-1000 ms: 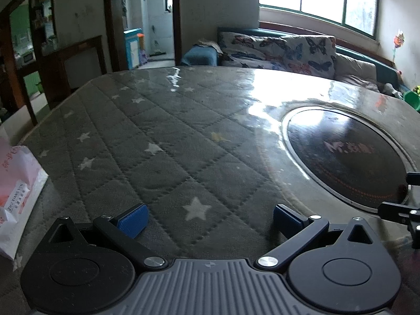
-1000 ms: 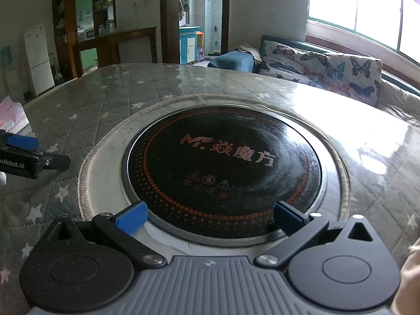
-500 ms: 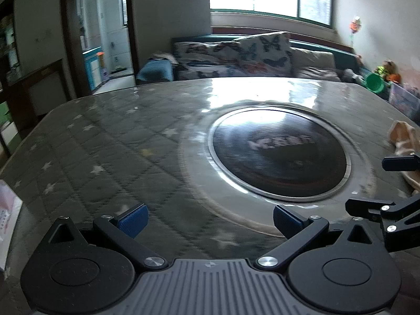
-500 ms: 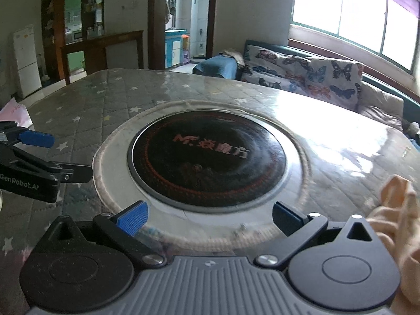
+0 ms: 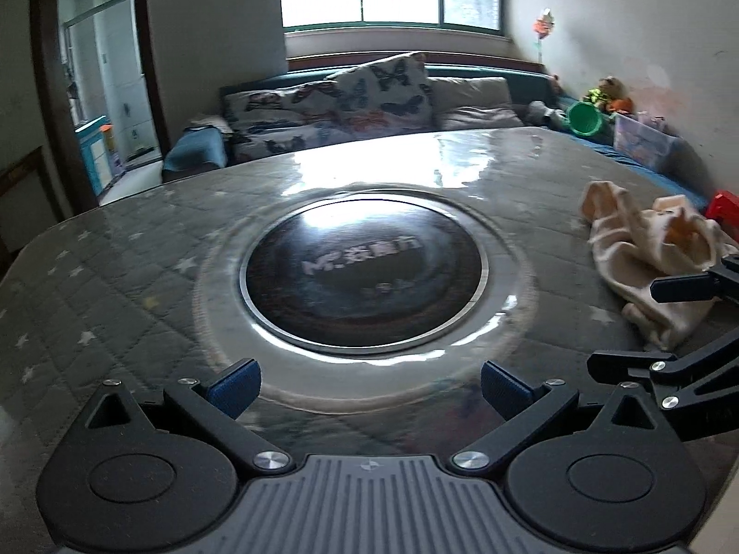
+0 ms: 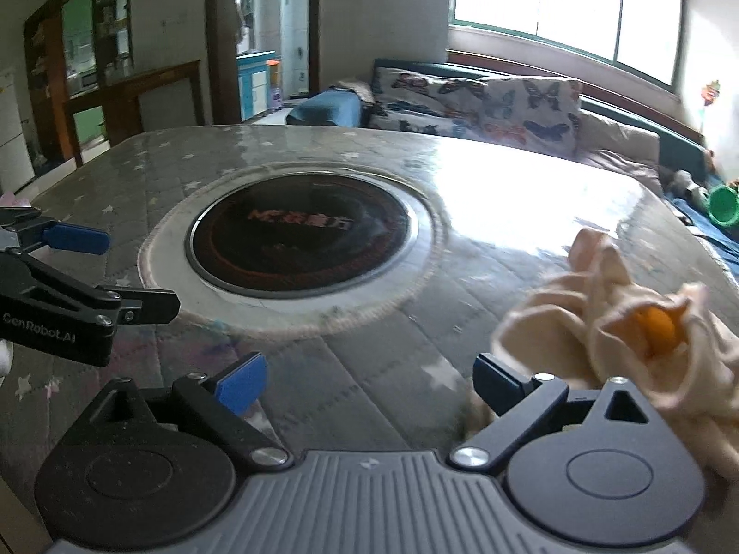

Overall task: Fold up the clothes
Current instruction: 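Move both tools toward the crumpled cream garment on the table, then lower the right gripper onto the cream garment's edge and close it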

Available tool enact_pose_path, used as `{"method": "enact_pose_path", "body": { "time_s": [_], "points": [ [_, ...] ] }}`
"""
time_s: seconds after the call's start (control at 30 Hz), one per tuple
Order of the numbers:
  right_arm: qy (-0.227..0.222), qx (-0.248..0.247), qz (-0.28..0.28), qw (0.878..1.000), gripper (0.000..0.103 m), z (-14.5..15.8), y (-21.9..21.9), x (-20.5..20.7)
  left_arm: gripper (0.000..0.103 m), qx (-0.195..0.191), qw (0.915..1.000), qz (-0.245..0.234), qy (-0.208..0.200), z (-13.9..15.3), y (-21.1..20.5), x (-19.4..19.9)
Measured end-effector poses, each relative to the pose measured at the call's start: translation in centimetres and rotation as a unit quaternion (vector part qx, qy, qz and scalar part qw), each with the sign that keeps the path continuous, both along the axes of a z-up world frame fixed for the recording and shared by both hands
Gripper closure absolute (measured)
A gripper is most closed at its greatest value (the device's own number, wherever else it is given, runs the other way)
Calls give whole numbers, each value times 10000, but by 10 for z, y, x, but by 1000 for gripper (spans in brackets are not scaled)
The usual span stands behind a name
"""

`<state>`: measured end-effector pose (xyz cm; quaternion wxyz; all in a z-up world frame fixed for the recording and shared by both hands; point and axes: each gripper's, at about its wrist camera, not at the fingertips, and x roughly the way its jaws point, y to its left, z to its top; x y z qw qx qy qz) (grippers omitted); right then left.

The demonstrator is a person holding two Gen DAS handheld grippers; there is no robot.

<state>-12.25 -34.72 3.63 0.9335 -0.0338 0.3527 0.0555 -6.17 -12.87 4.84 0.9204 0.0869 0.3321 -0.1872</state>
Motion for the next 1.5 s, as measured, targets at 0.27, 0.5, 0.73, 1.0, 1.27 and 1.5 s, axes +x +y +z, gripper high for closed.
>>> {"method": "enact_pose_path", "body": {
  "time_s": [0.27, 0.5, 0.73, 1.0, 1.27, 1.5],
  "points": [
    [-13, -9, -348, 9994, 9, 5, -21, -34, 0, 21, 9993, -362, -41, 3, -24, -21],
    [3, -66, -558, 9984, 11, 8, -34, -62, 0, 85, 9981, -603, -31, 5, -42, -35],
    [57, -55, -770, 9970, 17, 5, -48, -76, 0, 141, 9961, -876, -32, 7, -60, -46],
    [164, -90, -890, 9959, 19, 0, -62, -81, 0, 215, 9940, -1071, 38, 6, -76, -45],
    [229, -43, -1082, 9939, 24, 1, -77, -75, 0, 293, 9915, -1265, 111, 9, -91, -36],
    [271, 37, -1253, 9917, 29, 0, -91, -68, 0, 335, 9891, -1426, 131, 14, -106, -27]
  ]
}}
